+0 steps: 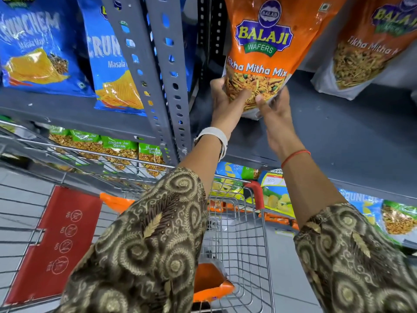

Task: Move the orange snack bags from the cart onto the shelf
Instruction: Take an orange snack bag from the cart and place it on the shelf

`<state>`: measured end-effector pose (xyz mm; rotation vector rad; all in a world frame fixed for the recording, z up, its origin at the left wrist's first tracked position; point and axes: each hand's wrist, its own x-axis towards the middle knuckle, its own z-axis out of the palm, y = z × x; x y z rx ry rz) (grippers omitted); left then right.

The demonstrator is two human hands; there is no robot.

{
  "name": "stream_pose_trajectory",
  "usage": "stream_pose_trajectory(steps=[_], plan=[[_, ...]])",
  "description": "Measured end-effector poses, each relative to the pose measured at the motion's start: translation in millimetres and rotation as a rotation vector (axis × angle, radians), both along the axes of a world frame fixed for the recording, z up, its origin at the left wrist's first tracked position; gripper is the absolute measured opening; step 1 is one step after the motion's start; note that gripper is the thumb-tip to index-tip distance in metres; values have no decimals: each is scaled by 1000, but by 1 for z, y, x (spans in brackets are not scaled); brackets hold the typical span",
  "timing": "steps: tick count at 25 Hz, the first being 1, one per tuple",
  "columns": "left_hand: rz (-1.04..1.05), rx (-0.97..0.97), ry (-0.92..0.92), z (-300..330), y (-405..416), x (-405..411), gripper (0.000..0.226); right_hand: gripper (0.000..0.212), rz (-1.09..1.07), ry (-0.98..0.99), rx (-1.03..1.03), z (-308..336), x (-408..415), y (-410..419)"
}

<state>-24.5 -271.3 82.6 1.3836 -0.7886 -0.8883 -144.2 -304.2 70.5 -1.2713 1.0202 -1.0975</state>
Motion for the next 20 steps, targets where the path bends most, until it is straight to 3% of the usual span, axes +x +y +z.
stream_pose_trajectory(steps=[3, 4, 8, 9, 13, 16, 18, 20], plan=[[-22, -2, -68, 2, 24, -14, 85, 86, -155, 16, -24, 10, 3, 24], [15, -40, -128, 4, 33, -18, 82, 84, -257, 43, -70, 13, 5, 32], [359, -223, -338, 7, 100, -34, 27, 44, -617, 96, -300, 23, 9, 85], [414, -209, -365, 4, 119, -36, 24, 32, -634, 100, -351, 24, 12, 102], [708, -38, -323, -39, 181, -18, 33, 11, -453, 124, -373, 4, 26, 166], [1012, 112, -220, -77, 210, 21, 32, 15, -166, 302, -363, -34, 34, 199], [1225, 372, -149, -106, 230, 50, 38, 18, 43, 438, -320, -67, 38, 212], [1250, 698, -82, -139, 251, 78, 42, 18, 207, 553, -234, -101, 42, 216]])
